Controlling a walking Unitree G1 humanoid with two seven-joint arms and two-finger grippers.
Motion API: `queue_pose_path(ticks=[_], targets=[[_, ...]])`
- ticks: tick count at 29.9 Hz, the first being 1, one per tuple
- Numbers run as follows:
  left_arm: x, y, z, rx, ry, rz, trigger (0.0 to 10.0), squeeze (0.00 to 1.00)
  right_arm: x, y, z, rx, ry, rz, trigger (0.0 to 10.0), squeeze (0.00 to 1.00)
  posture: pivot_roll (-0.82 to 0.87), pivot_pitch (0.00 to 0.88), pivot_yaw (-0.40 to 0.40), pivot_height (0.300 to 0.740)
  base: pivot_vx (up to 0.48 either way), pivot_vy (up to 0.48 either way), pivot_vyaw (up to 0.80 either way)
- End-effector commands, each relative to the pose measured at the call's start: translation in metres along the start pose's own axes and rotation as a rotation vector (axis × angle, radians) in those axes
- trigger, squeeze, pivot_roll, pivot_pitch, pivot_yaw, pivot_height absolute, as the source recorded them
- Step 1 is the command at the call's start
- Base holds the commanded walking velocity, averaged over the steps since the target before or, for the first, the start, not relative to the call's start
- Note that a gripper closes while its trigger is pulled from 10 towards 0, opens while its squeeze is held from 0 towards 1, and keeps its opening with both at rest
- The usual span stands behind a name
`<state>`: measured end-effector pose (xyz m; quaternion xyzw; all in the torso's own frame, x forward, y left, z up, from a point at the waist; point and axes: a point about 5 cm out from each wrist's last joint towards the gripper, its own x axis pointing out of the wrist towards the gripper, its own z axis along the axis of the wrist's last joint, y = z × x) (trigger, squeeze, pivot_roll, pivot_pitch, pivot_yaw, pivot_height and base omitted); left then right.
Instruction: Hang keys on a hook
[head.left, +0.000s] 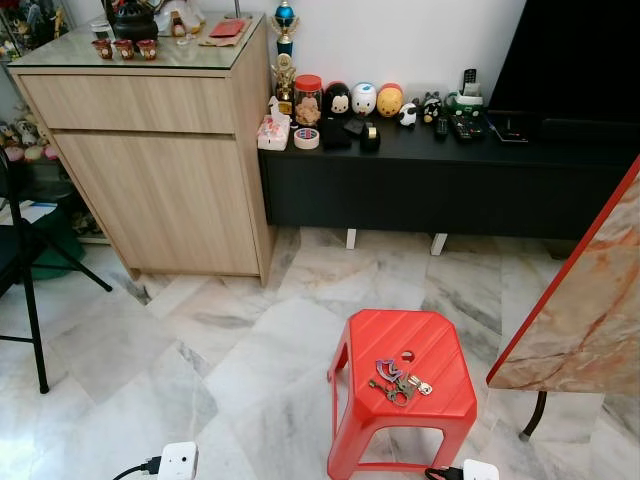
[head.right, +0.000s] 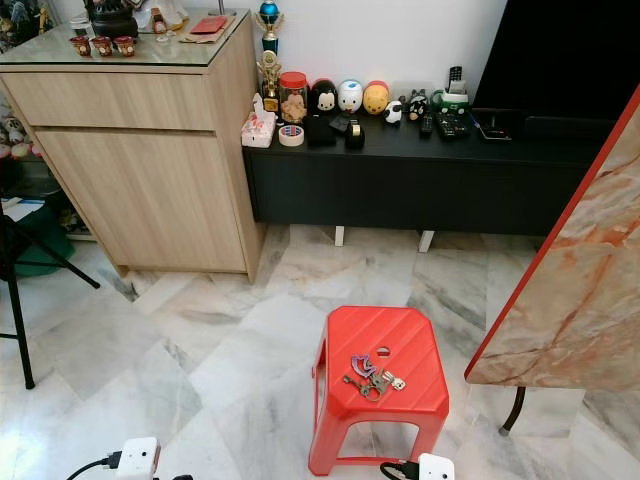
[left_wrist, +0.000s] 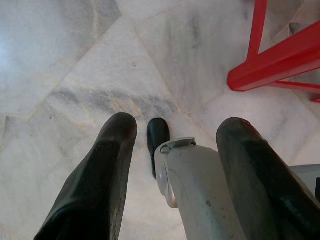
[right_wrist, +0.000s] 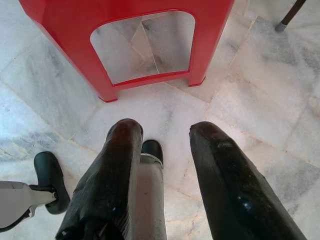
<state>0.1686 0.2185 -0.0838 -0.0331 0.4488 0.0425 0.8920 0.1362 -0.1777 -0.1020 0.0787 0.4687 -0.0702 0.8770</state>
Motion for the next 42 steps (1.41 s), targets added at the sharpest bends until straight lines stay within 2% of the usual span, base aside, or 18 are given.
queue_pose_path(ticks=[1,9,42], targets=[[0.0005,-0.0019,0.0016,0.005,-0.01,-0.001,10.0,0.0,0.0003,0.0014,-0.0005,-0.002,0.009,-0.002,10.0,0.0,0.04,0.015,-0.054,0.74,0.0,0.0,0.0],[0.0006,-0.0019,0.0024,0.004,-0.014,-0.003,10.0,0.0,0.0012,0.0049,0.0028,-0.002,-0.006,0.003,10.0,0.0,0.03,0.014,-0.052,0.74,0.0,0.0,0.0],[-0.0001,0.0007,0.0012,-0.03,-0.009,-0.01,10.0,0.0,0.0016,0.0024,0.0049,-0.002,-0.006,0.001,10.0,0.0,0.04,0.015,-0.054,0.74,0.0,0.0,0.0]])
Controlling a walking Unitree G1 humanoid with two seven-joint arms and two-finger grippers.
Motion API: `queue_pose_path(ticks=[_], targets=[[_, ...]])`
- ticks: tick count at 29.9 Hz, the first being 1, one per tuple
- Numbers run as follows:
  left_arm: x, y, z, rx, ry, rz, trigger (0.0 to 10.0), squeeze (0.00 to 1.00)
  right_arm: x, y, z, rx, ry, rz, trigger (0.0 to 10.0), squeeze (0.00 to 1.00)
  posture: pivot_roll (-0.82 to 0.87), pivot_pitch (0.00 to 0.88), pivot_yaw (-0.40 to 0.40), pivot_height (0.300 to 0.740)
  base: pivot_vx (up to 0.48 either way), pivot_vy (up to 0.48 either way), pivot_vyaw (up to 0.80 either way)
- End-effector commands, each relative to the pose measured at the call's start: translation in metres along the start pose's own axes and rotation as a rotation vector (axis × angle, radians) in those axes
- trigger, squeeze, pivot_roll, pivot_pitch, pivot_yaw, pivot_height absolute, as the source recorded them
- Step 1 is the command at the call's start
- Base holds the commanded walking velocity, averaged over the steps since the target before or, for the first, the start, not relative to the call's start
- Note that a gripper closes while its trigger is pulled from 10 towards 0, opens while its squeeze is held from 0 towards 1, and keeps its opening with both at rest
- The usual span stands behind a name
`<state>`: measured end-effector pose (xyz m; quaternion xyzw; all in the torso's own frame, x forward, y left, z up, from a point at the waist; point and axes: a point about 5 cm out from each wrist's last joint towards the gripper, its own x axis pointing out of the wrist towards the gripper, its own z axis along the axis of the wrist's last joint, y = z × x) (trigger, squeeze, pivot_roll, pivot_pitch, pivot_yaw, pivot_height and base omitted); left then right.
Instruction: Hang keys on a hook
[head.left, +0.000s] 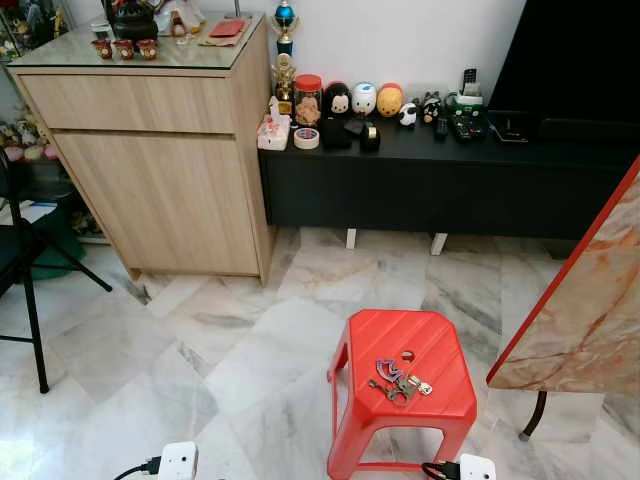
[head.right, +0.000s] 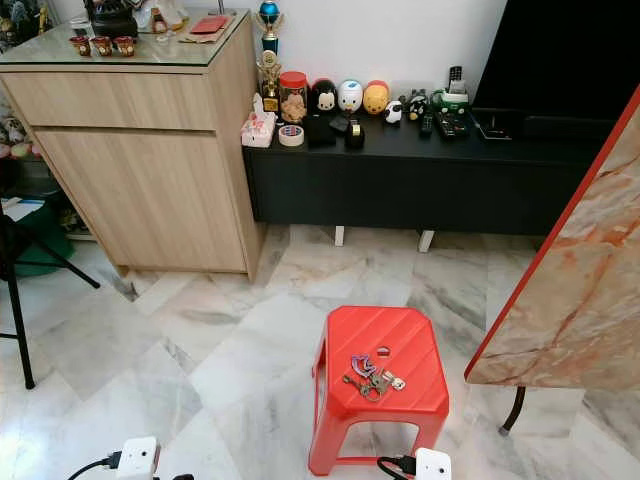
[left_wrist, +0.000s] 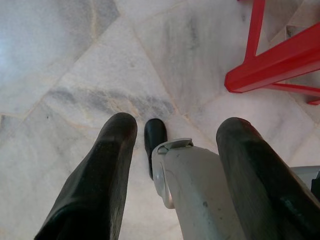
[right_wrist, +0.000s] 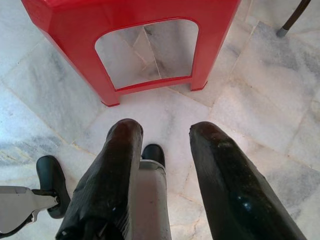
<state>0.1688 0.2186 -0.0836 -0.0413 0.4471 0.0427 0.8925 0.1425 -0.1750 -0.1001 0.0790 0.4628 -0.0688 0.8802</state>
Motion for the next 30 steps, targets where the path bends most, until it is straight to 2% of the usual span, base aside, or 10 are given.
queue_pose_path(ticks=[1,25,30], targets=[[-0.0001,0.0007,0.0008,-0.014,-0.005,-0.004,10.0,0.0,-0.0002,-0.0016,-0.0006,-0.002,0.007,-0.003,10.0,0.0,0.04,0.015,-0.054,0.74,0.24,0.0,0.0],[-0.0004,0.002,-0.0005,0.004,0.007,-0.002,10.0,0.0,-0.0007,-0.0001,-0.0031,0.0,0.01,-0.002,10.0,0.0,0.04,0.0,-0.05,0.74,0.286,0.0,0.0],[-0.0004,0.0013,-0.0006,0.002,0.002,0.001,10.0,0.0,-0.0008,-0.0008,-0.0028,0.002,0.006,-0.005,10.0,0.0,0.04,0.002,-0.053,0.74,0.0,0.0,0.0]])
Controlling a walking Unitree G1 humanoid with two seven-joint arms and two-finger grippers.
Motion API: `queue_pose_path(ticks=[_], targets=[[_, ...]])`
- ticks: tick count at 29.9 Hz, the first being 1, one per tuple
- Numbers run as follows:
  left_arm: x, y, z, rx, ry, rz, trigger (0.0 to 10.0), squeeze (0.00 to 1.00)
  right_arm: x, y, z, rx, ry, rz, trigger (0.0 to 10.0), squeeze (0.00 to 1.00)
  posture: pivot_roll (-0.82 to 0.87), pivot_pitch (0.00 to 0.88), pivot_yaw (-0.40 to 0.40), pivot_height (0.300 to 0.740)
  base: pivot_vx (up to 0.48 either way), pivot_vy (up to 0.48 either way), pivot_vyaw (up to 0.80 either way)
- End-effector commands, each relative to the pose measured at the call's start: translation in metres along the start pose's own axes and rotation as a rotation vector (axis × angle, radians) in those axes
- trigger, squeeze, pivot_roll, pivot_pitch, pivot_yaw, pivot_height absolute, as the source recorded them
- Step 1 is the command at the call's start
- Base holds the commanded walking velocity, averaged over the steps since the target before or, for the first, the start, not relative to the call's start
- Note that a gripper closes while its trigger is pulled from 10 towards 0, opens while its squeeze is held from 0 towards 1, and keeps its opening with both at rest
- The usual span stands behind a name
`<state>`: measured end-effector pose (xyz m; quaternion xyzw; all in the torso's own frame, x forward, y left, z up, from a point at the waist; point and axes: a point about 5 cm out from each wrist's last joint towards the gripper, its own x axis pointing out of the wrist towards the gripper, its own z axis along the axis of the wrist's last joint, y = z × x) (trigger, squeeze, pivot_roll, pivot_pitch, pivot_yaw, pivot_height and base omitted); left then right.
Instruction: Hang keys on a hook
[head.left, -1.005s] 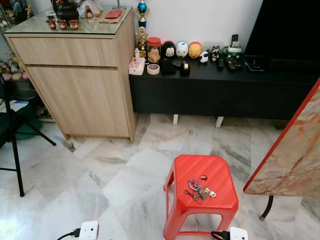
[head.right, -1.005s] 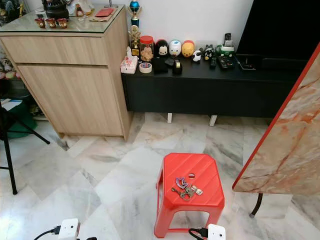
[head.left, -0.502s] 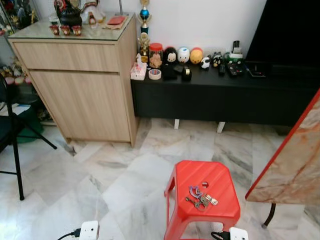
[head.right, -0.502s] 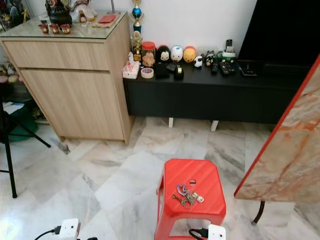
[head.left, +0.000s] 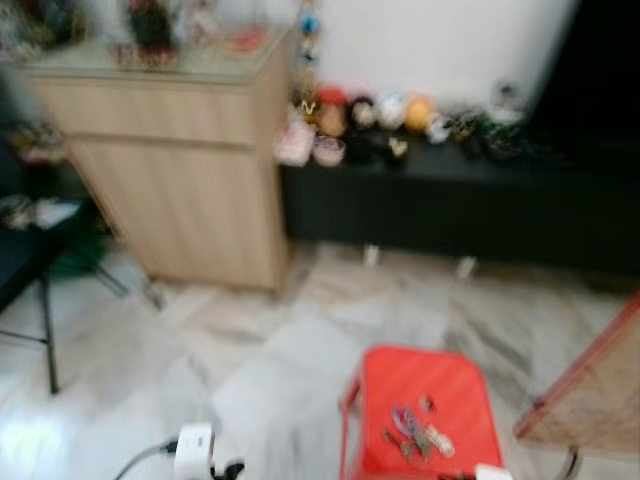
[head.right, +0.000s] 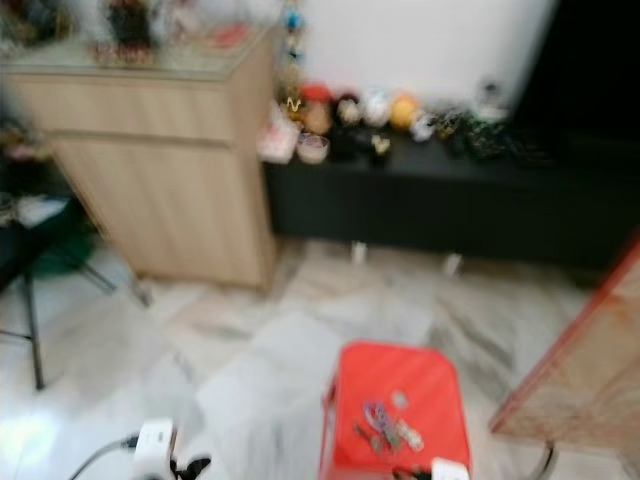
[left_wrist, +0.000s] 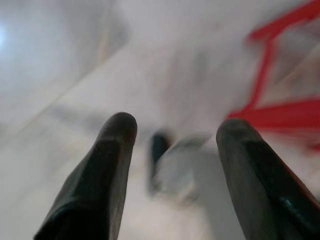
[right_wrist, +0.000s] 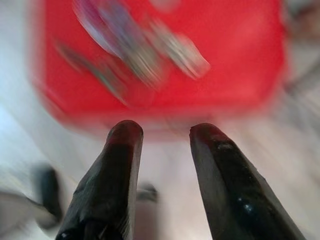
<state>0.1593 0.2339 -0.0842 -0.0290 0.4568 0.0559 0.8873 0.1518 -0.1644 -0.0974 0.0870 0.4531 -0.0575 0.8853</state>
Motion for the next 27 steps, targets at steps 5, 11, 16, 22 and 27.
queue_pose_path(ticks=[5,11,16,22,27], targets=[[0.003,-0.015,0.006,-0.019,-0.028,-0.032,10.0,0.0,-0.004,-0.013,-0.009,0.0,0.02,-0.035,10.0,0.0,0.03,0.004,-0.054,0.74,0.0,0.0,0.0],[0.003,-0.014,0.008,-0.025,-0.051,-0.024,10.0,0.0,-0.004,-0.013,-0.008,-0.002,0.008,-0.031,10.0,0.0,0.04,0.008,-0.057,0.74,0.0,0.0,0.0],[0.005,-0.014,0.032,-0.03,-0.173,-0.031,10.0,0.0,-0.001,-0.012,0.01,-0.015,-0.092,-0.033,10.0,0.0,0.04,0.013,-0.058,0.74,0.0,0.0,0.0],[0.004,-0.02,0.072,-0.028,-0.36,-0.082,10.0,0.0,0.004,-0.007,0.061,-0.033,-0.295,-0.023,10.0,0.0,0.02,0.016,-0.057,0.74,0.0,0.0,0.0],[-0.004,-0.024,0.11,-0.023,-0.563,-0.104,10.0,0.0,0.002,0.001,0.096,-0.044,-0.462,0.005,10.0,0.0,0.02,0.015,-0.061,0.74,0.0,0.0,0.0]])
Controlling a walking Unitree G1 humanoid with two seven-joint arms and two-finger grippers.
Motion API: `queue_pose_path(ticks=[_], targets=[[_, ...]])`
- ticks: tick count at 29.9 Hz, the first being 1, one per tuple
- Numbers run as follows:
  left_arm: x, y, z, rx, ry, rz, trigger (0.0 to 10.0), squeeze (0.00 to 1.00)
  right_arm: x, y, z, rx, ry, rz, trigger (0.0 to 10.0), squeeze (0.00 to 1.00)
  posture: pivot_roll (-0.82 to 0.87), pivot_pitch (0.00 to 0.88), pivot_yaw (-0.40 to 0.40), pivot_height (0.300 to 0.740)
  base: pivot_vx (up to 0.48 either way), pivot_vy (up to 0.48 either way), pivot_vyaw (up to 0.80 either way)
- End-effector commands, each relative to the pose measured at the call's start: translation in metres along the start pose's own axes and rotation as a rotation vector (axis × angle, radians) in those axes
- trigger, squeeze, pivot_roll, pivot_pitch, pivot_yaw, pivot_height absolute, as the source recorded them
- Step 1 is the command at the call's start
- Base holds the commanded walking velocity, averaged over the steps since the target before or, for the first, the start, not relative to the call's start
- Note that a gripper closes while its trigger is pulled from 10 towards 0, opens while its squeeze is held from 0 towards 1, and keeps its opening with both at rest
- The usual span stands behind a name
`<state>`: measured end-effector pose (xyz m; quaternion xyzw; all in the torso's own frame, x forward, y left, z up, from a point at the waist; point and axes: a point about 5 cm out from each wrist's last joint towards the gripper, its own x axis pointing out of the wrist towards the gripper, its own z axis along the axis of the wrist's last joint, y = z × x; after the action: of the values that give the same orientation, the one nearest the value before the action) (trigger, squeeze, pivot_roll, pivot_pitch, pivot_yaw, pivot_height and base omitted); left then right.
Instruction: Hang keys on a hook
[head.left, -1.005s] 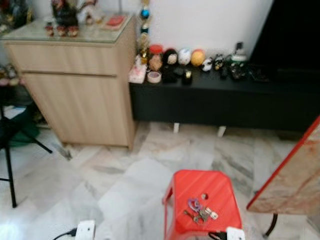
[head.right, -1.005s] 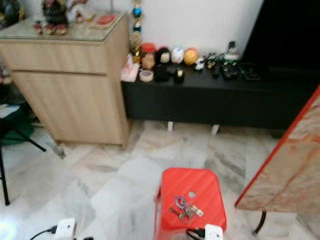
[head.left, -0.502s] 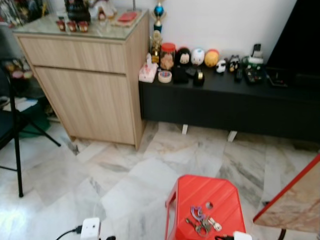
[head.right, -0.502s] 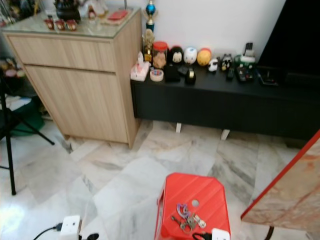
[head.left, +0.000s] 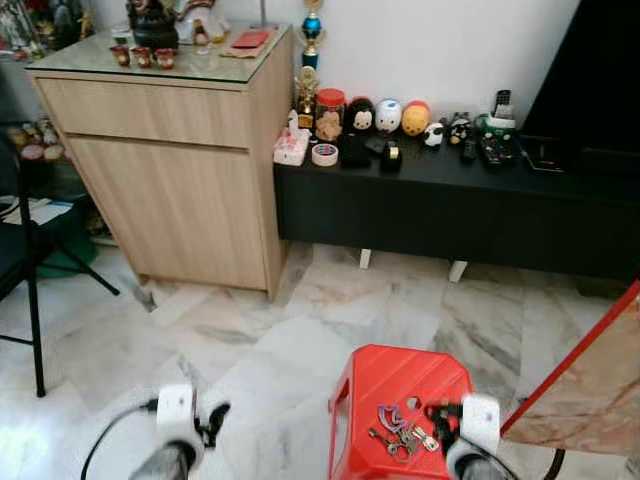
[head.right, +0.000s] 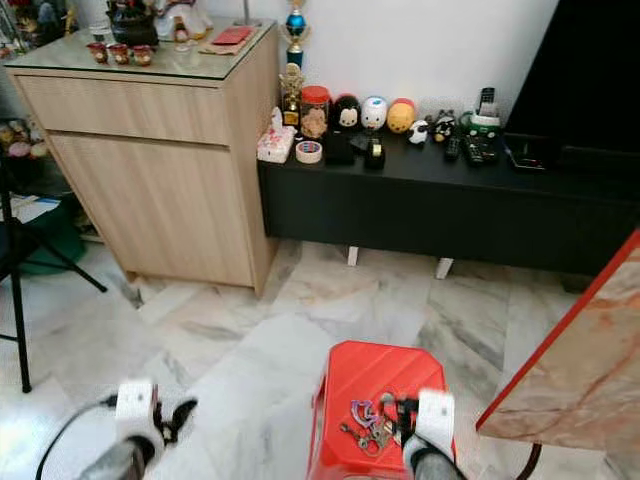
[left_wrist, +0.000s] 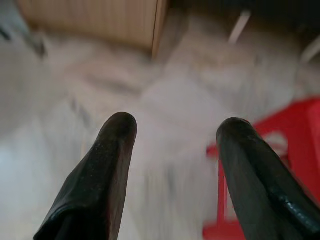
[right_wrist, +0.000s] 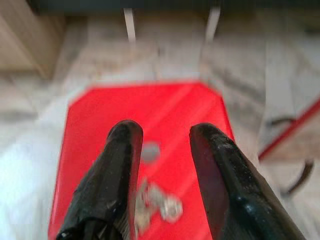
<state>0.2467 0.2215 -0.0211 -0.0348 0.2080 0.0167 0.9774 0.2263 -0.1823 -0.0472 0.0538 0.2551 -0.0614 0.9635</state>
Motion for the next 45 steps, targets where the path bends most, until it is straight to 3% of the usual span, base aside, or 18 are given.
queue_pose_path(ticks=[1,2,6,10,15,23,32,45], targets=[[0.001,-0.002,0.01,-0.025,-0.072,-0.002,10.0,0.0,0.002,0.0,0.01,-0.001,-0.062,-0.002,10.0,0.0,0.02,0.015,-0.06,0.74,0.0,0.0,0.0],[0.001,-0.005,0.019,-0.032,-0.139,-0.013,10.0,0.0,0.004,0.0,0.022,0.002,-0.133,-0.005,10.0,0.0,0.02,0.014,-0.061,0.74,0.0,0.0,0.0],[-0.003,-0.009,0.025,-0.053,-0.203,-0.024,10.0,0.0,0.004,0.0,0.034,-0.001,-0.225,-0.002,10.0,0.0,0.02,0.014,-0.062,0.74,0.0,0.0,0.0],[-0.018,-0.014,0.034,-0.022,-0.306,-0.046,10.0,0.0,-0.006,0.0,0.045,-0.012,-0.347,0.01,10.0,0.0,0.01,0.015,-0.064,0.74,0.0,0.0,0.0],[-0.027,-0.014,0.049,-0.01,-0.373,-0.042,10.0,0.0,-0.014,0.001,0.048,-0.026,-0.395,0.016,10.0,0.0,0.01,0.017,-0.07,0.74,0.0,0.0,0.0],[-0.035,-0.017,0.057,0.011,-0.383,-0.056,10.0,0.0,-0.018,0.006,0.065,-0.056,-0.454,0.038,10.0,0.0,0.0,0.009,-0.068,0.74,0.0,0.0,0.0],[-0.042,-0.009,0.059,0.021,-0.366,-0.038,10.0,0.0,-0.021,0.007,0.067,-0.067,-0.443,0.044,10.0,0.0,0.01,0.0,-0.073,0.74,0.0,0.0,0.0],[-0.037,-0.011,0.065,0.025,-0.348,-0.054,10.0,0.0,-0.02,0.014,0.065,-0.05,-0.414,0.034,10.0,0.0,0.01,0.0,-0.053,0.74,0.0,0.0,0.0]])
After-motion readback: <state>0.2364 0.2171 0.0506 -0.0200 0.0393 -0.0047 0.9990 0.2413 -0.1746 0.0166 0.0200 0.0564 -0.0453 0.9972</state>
